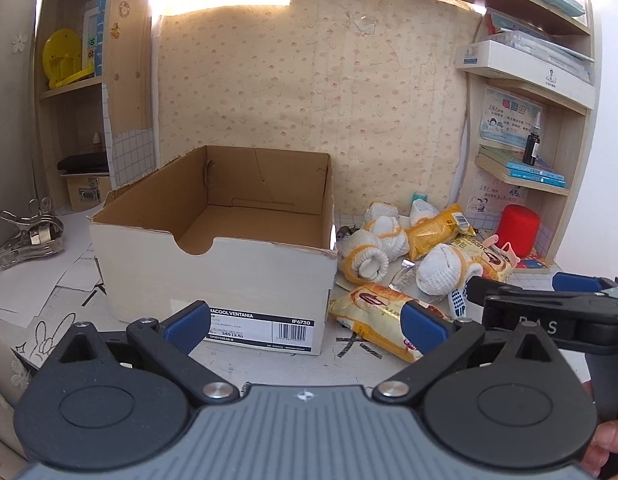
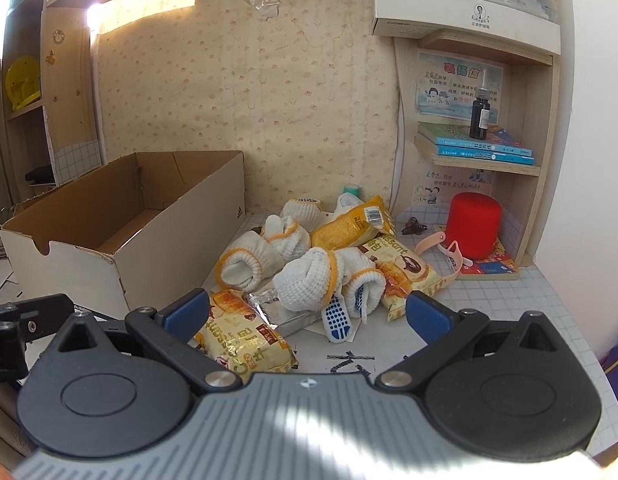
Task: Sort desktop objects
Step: 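Move the left tool to the yellow snack bag and close on it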
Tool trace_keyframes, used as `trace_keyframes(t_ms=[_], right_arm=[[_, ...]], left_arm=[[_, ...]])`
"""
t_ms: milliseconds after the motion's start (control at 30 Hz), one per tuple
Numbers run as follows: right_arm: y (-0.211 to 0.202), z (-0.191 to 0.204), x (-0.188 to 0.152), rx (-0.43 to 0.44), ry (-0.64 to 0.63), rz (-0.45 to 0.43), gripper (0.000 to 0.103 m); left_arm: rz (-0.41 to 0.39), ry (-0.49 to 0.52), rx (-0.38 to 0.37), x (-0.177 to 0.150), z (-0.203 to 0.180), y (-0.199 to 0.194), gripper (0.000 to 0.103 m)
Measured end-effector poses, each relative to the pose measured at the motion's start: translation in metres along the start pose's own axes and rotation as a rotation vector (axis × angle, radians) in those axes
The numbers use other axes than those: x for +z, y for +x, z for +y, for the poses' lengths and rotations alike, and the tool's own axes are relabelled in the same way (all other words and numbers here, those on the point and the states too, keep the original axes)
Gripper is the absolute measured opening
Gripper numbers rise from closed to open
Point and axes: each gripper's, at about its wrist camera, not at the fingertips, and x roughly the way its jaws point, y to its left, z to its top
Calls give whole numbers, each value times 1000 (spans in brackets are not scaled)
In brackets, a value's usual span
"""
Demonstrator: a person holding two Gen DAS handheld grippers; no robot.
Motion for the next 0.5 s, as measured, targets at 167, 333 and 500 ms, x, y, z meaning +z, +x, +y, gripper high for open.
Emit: trace_keyframes(t_ms=[167,333,500], right_arm=[[2,-18,-7,4,32,3,101],[1,-36,-13,-15,12,-2,101],[6,-54,-22,-21,-6,16,89]], left_arm=[[16,37,-76,-15,-17,6,102],[33,71,-144,-23,-33,17,95],[33,83,-188,-26,-49,31,95]])
